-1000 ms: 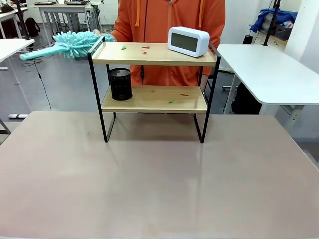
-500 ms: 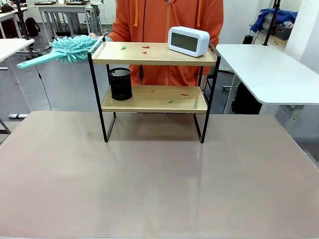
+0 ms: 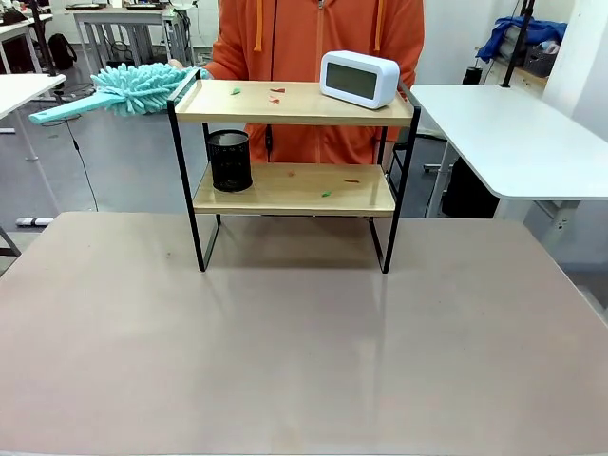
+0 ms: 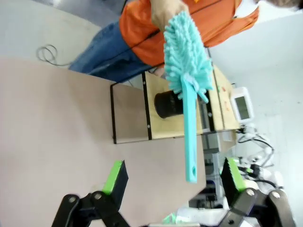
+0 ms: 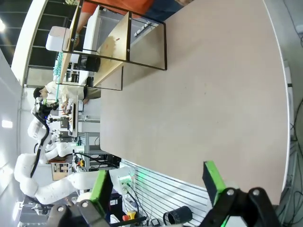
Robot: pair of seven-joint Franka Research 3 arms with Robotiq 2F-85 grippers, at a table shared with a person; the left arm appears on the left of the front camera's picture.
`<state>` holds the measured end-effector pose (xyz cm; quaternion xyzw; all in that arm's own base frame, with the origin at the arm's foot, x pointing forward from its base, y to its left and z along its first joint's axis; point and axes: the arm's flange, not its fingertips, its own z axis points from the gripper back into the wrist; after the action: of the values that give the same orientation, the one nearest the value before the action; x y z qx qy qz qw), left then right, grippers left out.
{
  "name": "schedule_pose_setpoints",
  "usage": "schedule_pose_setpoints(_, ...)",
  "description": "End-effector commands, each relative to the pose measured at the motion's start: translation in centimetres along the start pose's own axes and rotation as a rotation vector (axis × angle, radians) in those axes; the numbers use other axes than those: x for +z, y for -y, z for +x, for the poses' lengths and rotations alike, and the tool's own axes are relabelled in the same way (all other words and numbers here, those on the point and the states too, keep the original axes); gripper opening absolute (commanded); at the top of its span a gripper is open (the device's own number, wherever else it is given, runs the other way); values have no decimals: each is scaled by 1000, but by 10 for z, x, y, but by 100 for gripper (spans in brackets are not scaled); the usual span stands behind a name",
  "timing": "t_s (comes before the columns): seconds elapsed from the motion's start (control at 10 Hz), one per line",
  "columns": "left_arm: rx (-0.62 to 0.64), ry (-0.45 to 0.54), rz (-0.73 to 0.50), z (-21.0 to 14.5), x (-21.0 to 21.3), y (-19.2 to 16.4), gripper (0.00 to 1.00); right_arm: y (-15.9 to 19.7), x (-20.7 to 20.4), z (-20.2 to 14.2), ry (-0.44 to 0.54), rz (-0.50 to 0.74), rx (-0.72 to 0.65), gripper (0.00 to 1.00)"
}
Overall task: Clean the shelf.
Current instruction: Pick up the Duster from the human.
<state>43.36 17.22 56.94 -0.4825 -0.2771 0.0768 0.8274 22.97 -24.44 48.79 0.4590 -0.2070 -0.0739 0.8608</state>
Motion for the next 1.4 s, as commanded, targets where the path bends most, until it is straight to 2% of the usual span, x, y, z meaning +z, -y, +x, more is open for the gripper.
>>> schedule_pose_setpoints(0.0, 17, -81, 17, 39, -21, -8, 100, 0, 1, -1, 4, 10, 25, 100)
schedule_pose_setpoints(0.1, 40, -123, 4, 58, -37, -5, 100, 0, 1, -1, 4, 10, 25, 100)
schedule_pose_setpoints(0.3, 81, -236, -67, 71, -77, -5, 100, 0, 1, -1, 4, 10, 25, 100)
schedule_pose_setpoints(0.6, 135, -342, -156, 58, -123, -7, 100, 0, 1, -1, 4, 10, 25, 100)
schedule_pose_setpoints(0.8, 125, -379, -166, 45, -136, -7, 100, 0, 1, -1, 4, 10, 25, 100)
schedule_pose_setpoints(1.3, 121, -367, -192, 45, -136, -9, 100, 0, 1, -1, 4, 10, 25, 100)
